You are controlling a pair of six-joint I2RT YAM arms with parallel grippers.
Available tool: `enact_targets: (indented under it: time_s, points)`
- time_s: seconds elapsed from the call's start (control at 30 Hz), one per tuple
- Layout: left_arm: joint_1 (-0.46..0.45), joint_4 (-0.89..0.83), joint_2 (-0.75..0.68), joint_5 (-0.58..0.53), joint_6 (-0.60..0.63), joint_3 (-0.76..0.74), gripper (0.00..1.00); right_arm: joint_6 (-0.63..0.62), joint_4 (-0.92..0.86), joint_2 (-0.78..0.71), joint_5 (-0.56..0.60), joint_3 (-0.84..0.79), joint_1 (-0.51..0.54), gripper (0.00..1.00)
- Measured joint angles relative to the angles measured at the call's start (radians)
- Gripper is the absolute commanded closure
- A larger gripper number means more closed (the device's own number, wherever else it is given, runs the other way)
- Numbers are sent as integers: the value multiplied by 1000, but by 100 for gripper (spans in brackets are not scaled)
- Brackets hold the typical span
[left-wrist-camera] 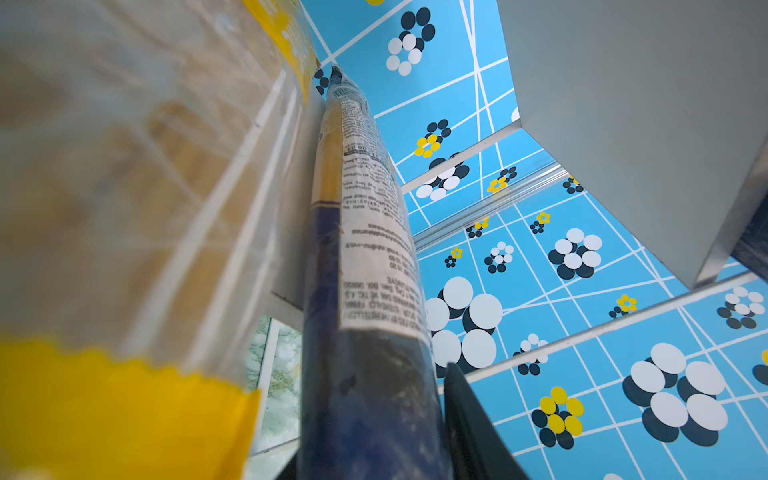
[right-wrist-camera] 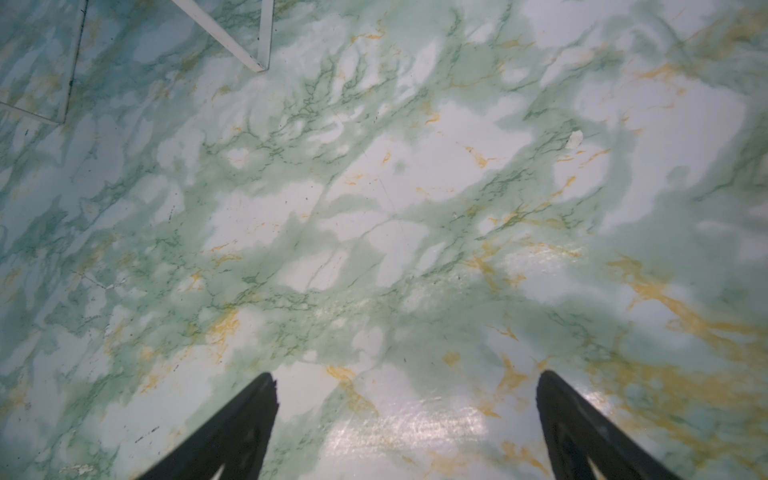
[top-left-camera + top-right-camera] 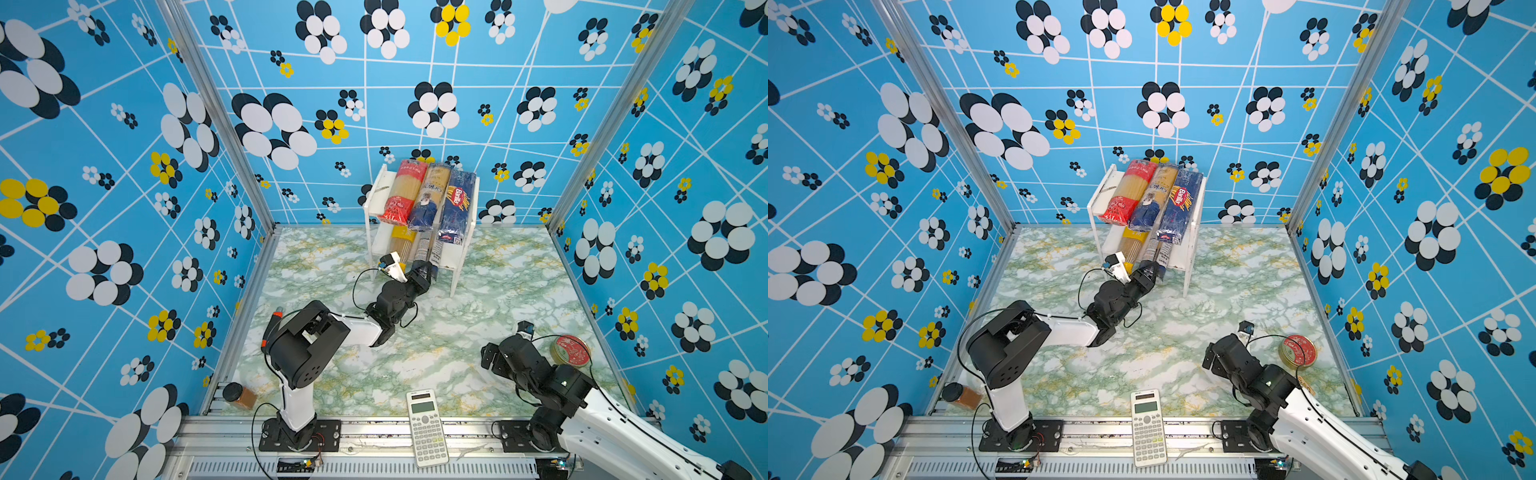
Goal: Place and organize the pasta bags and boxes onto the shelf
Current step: 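Open the left gripper and release the clear bag against the shelf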
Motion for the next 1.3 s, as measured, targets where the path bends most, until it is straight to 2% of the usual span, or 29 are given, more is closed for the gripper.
enact_targets:
  time_s: [0.2,0.23,0.27,0.43,0.6,0.7,0.73,1.1,1.3]
  points:
    - [0,25,4,2,-8,-3,58,0,0,0,0,0,0,1]
    - [0,28,4,2,-7,-7,51,1,0,0,0,0,0,1]
    - [0,35,4,3,-9,-11,49,2,0,0,0,0,0,1]
    - [2,85,4,10,-19,-41,49,3,0,0,0,0,0,1]
    - [2,138,6,17,-20,-82,40,3,0,2,0,0,0,1]
    - [2,172,6,26,-20,-110,28,3,0,5,0,0,0,1]
    - [2,183,6,29,-18,-119,2,3,0,8,0,0,0,1]
    - [-13,228,-1,83,6,-211,1,-10,0,58,-9,16,-3,1]
    - [-39,220,-64,141,36,-276,1,-41,0,90,-16,61,-5,1]
